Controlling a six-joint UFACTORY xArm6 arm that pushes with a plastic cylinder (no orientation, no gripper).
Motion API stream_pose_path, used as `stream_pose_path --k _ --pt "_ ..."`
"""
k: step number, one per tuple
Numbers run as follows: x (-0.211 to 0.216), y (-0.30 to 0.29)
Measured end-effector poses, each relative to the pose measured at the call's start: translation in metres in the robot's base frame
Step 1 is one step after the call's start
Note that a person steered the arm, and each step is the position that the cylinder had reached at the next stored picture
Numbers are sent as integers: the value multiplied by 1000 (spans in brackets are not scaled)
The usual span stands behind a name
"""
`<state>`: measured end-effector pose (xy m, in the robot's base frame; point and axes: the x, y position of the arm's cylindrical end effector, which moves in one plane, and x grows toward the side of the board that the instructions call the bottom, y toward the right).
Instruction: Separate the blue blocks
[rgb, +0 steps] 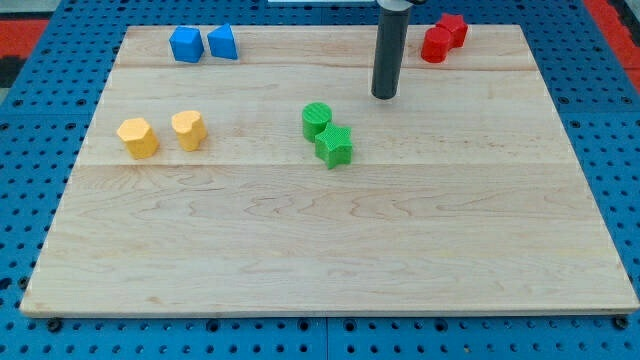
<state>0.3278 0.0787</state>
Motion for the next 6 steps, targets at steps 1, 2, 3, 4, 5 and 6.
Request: stream_pose_path --k 1,2,3,4,5,6 --pt "-1 -11" --pt "-69 -72" --pt "-122 -186" --pt "-136 -217" --pt "-135 -226" --pt "-135 -269"
